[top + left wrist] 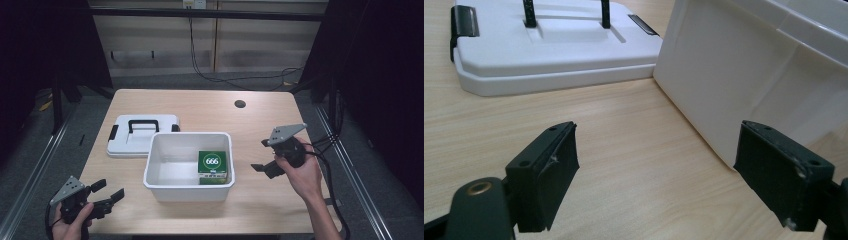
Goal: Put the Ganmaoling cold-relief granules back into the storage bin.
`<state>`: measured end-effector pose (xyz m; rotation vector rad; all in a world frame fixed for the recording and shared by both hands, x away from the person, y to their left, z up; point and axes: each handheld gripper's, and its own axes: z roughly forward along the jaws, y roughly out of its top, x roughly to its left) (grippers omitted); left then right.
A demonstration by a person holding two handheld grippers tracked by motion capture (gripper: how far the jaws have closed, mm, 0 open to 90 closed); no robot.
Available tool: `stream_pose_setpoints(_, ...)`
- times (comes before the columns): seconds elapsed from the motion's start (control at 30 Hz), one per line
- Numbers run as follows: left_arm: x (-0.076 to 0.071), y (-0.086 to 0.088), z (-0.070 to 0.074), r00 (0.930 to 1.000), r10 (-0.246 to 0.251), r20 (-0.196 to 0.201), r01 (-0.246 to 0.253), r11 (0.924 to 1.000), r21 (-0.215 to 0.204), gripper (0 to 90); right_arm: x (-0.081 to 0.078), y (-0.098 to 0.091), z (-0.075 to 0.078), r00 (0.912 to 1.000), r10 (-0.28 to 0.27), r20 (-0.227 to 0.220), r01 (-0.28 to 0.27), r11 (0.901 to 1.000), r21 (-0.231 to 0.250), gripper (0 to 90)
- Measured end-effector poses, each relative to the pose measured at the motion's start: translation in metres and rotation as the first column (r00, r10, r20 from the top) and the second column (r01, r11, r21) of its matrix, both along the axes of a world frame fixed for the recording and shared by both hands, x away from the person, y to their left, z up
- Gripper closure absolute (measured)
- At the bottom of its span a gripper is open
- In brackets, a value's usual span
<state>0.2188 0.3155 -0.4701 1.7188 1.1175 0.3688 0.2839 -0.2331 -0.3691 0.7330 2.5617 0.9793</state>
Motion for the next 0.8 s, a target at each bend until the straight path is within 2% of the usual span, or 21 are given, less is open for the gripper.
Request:
stream_pose_setpoints(0.07,0.0,0.0,0.0,1.0,0.002,-0.003,-0.002,1.0,0.0,17.0,-0.004,-0.006,-0.004,0.9997,-0.022,0.013,0.022,0.9997,0.005,14.9)
stream_pose_setpoints(0.27,0.0,0.0,0.0,1.0,0.002,-0.003,-0.002,1.0,0.006,17.0,-0.013,-0.018,-0.019,0.9973,-0.073,0.012,0.072,0.9973,0.012,14.5)
stream_pose_setpoints(0.37,0.0,-0.001,0.0,1.0,0.002,0.003,-0.002,1.0,-0.001,17.0,-0.017,-0.026,-0.032,0.9963,-0.084,-0.017,0.085,0.9964,0.009,14.6)
stream_pose_setpoints(0.47,0.0,-0.001,0.001,1.0,-0.006,0.007,0.006,1.0,0.001,17.0,-0.021,-0.035,-0.044,0.9922,-0.123,-0.015,0.124,0.9909,0.052,15.1)
stream_pose_setpoints(0.53,0.0,0.0,0.001,1.0,-0.006,0.005,0.006,1.0,0.0,17.0,-0.023,-0.04,-0.05,0.9873,-0.158,-0.017,0.158,0.9862,0.047,14.2)
stream_pose_setpoints(0.6,0.0,0.0,0.001,0.9999,-0.008,0.01,0.008,1.0,0.002,17.0,-0.024,-0.045,-0.055,0.9846,-0.174,-0.018,0.175,0.9825,0.064,15.1)
stream_pose_setpoints(0.67,0.0,-0.001,0.001,0.9999,-0.014,0.01,0.014,0.9999,0.003,17.0,-0.024,-0.05,-0.061,0.9787,-0.204,-0.025,0.205,0.9747,0.089,14.2)
stream_pose_setpoints(0.73,0.0,-0.002,0.001,0.9999,-0.015,0.008,0.015,0.9999,-0.001,17.0,-0.021,-0.053,-0.067,0.9782,-0.202,-0.047,0.206,0.9748,0.086,15.2)
stream_pose_setpoints(0.8,0.0,-0.002,0.001,0.9998,-0.018,0.008,0.018,0.9998,0.003,17.0,-0.017,-0.057,-0.073,0.9748,-0.219,-0.041,0.222,0.9711,0.088,13.8)
